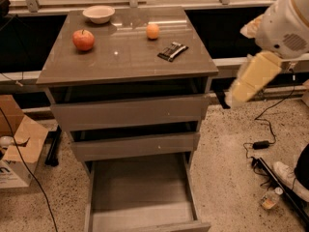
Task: Place rxbar chocolate into bottom drawer
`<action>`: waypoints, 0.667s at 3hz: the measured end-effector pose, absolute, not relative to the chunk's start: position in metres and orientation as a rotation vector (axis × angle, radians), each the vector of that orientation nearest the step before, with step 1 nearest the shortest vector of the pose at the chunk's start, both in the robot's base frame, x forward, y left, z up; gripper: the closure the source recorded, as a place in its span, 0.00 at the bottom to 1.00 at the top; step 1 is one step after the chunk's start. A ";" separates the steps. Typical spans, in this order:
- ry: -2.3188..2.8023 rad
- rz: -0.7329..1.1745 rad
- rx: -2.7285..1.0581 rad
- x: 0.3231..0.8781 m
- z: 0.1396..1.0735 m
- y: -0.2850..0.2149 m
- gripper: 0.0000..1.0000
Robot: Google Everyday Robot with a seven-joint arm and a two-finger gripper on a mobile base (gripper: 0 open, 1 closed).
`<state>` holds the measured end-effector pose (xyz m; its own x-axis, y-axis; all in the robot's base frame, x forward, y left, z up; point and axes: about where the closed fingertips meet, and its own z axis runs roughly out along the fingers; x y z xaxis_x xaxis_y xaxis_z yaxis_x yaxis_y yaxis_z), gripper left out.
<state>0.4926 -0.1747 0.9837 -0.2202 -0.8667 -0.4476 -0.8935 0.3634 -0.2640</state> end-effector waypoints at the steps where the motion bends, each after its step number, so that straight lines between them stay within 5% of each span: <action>1: 2.060 0.196 -1.389 0.532 0.989 -0.150 0.00; 2: 2.014 0.291 -1.352 0.580 0.989 -0.126 0.00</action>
Offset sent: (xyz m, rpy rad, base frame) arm 0.1408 0.0750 0.0057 0.3454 -0.0110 -0.0017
